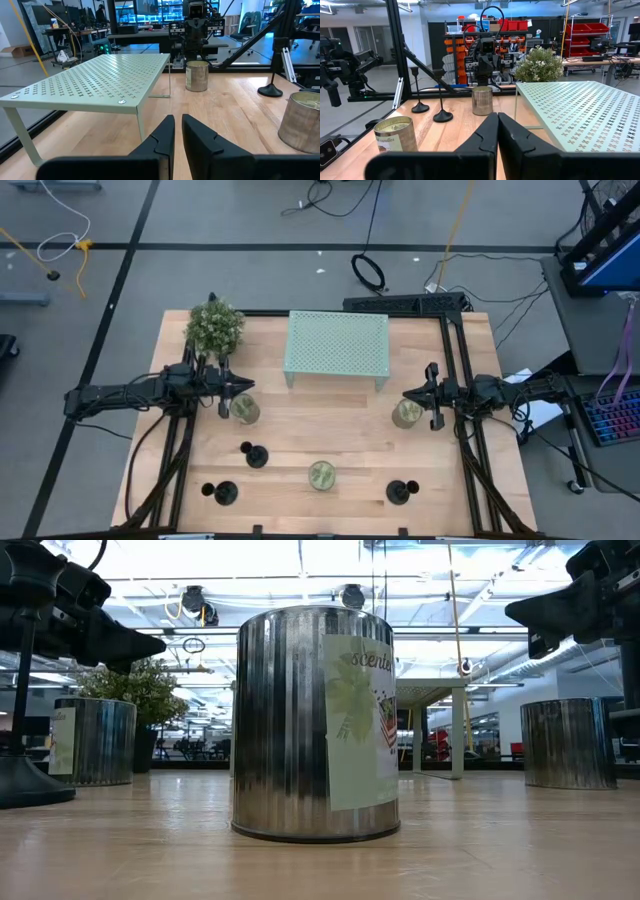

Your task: Pick & Place candle stick holders

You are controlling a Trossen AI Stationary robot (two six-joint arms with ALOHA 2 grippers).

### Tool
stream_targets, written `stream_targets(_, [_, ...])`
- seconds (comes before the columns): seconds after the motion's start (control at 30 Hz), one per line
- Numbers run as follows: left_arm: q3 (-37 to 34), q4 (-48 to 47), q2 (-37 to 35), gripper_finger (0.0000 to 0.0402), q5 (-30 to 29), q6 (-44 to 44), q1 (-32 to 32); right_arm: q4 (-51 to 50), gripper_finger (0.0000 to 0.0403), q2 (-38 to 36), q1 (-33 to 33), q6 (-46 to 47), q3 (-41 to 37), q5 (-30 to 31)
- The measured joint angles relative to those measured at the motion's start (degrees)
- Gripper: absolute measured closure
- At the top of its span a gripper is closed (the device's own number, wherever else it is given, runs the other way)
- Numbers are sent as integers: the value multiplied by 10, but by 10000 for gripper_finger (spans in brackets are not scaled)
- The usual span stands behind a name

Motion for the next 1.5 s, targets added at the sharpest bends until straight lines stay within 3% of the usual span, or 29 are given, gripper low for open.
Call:
stream_targets(1.13, [0,0,0,360,0,0,0,0,399,0,0,2,0,0])
stream_targets(1.37, [0,0,0,360,0,0,0,1,398,0,0,130,0,-1])
stream_targets(1.5, [0,0,0,360,0,0,0,1,399,0,0,130,0,0])
